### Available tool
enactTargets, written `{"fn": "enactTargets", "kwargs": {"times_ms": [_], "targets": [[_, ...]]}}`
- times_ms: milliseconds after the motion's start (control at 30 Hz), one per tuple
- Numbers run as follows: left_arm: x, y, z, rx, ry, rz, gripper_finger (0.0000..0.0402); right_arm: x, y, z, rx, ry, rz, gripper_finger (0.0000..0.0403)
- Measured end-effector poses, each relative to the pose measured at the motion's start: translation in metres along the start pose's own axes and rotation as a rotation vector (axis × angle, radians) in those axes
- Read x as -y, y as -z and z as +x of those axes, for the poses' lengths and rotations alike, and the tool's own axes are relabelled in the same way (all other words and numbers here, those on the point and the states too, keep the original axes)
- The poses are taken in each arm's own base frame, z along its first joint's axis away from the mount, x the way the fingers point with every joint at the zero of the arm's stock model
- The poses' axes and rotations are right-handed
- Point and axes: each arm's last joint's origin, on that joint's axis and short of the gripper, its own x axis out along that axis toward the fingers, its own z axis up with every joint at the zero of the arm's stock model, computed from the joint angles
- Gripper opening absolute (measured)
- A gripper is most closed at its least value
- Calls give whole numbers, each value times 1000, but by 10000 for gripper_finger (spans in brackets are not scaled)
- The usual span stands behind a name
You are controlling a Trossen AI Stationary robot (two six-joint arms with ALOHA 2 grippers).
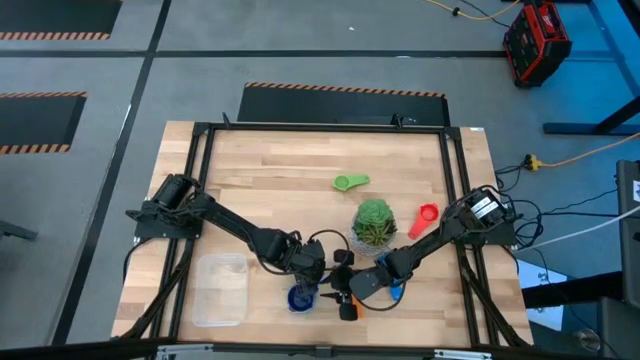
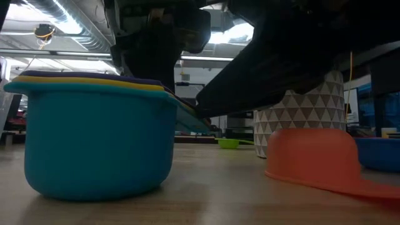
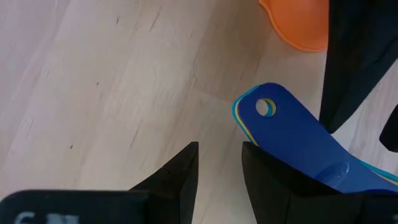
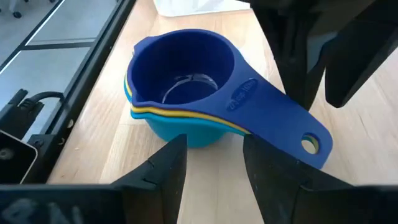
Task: Nest measuring cups in basket
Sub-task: Stack the dark blue measuring cup on top of the yellow measuring cup, then stack the orange measuring cup on top of the dark blue measuring cup
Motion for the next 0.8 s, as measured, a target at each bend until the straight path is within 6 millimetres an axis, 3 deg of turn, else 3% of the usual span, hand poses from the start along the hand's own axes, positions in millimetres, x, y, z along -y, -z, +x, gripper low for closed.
{"fn": "enactTargets", "kwargs": {"times_ms": [233,400,800], "targets": [[0,0,0,0,0,0,115,-2,-2,-2,-8,-34,-3,163],[0,0,0,1,1,0,115,-9,-13,-15,-7,-131,-1,163],[0,0,-1,1,0,0,115,-52,-40,-78,35,-321,-12,163]]}}
